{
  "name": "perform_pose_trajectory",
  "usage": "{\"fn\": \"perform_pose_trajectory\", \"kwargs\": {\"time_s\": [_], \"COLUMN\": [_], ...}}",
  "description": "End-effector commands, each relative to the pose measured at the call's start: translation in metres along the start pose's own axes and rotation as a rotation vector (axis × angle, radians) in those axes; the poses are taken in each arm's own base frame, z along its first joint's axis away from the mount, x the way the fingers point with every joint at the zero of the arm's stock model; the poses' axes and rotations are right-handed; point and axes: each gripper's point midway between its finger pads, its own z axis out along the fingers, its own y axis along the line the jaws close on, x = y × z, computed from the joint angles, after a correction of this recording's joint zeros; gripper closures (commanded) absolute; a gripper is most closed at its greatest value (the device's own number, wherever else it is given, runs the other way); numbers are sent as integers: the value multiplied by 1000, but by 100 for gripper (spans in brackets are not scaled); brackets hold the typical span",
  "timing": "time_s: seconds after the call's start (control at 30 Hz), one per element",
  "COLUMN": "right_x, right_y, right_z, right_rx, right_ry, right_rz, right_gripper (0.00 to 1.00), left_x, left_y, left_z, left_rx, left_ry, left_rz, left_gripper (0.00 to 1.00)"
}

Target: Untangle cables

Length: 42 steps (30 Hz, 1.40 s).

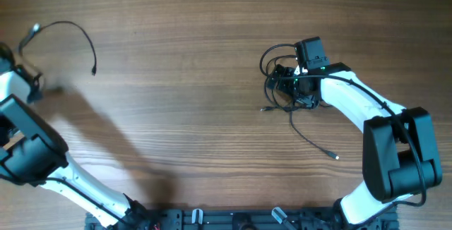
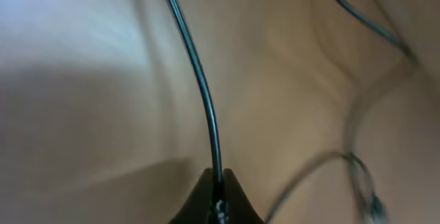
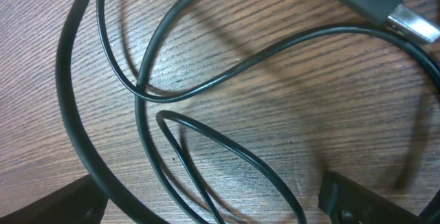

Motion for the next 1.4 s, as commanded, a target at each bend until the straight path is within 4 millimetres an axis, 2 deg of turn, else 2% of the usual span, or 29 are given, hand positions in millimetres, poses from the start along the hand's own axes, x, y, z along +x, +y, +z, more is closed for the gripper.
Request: {"fn": "perform_pose_trajectory", "kwargs": {"time_s": [0.0, 0.13, 0.2, 0.23, 0.27, 0.3, 0.33, 0.5, 0.53, 0.63, 0.7, 0.77, 0.8, 0.83, 0.93, 0.97, 1.0, 1.07, 1.13, 1.23, 1.37], "right_x": [-1, -2, -2, -2, -2, -2, -2, -1, 3, -9, -21, -36, -49, -56, -73, -74, -73, -66, -54, -35, -16], "right_y": [-1, 0, 0, 0, 0, 0, 0, 0, 3, 14, 30, 44, 48, 47, 27, 18, 3, -21, -42, -59, -70], "right_z": [-4, -4, -4, -4, -4, -4, -4, -4, -6, -19, -44, -80, -108, -127, -194, -210, -235, -268, -293, -305, -295], "right_rx": [10, 5, 5, 5, 5, 5, 5, 6, -10, -53, -100, -143, -152, -147, -105, -97, -89, -96, -91, -64, -15], "right_ry": [-19, -25, -24, -24, -24, -24, -24, -19, 0, -52, -122, -222, -313, -377, -578, -615, -666, -725, -766, -766, -693], "right_rz": [6, 4, 5, 4, 5, 4, 4, -3, -26, -44, -126, -177, -178, -173, -117, -83, -22, 86, 162, 189, 193], "right_gripper": [0, 0, 0, 0, 0, 0, 0, 0, 0, 0, 0, 0, 0, 0, 0, 0, 0, 0, 0, 0, 0], "left_x": [56, 104, 121, 126, 129, 132, 132, 132, 129, 126, 138, 157, 166, 176, 215, 235, 257, 299, 338, 396, 459], "left_y": [-55, -110, -123, -124, -123, -120, -117, -99, -96, -101, -111, -119, -120, -117, -95, -82, -66, -27, 9, 56, 109], "left_z": [-18, -50, -60, -63, -65, -65, -65, -70, -78, -111, -147, -194, -217, -237, -280, -293, -306, -331, -355, -386, -398], "left_rx": [175, 377, 430, 433, 429, 414, 398, 306, 278, 276, 356, 465, 510, 537, 561, 553, 541, 483, 445, 454, 479], "left_ry": [117, 131, 116, 95, 79, 62, 41, 47, 58, 103, 197, 322, 381, 439, 611, 684, 769, 910, 989, 1053, 991], "left_rz": [132, 245, 255, 259, 265, 273, 288, 419, 430, 479, 561, 649, 684, 702, 766, 800, 837, 922, 1022, 1174, 1346], "left_gripper": [96, 96, 96, 93, 80, 21, 1, 0, 1, 1, 0, 1, 0, 0, 0, 0, 0, 0, 0, 1, 7]}}
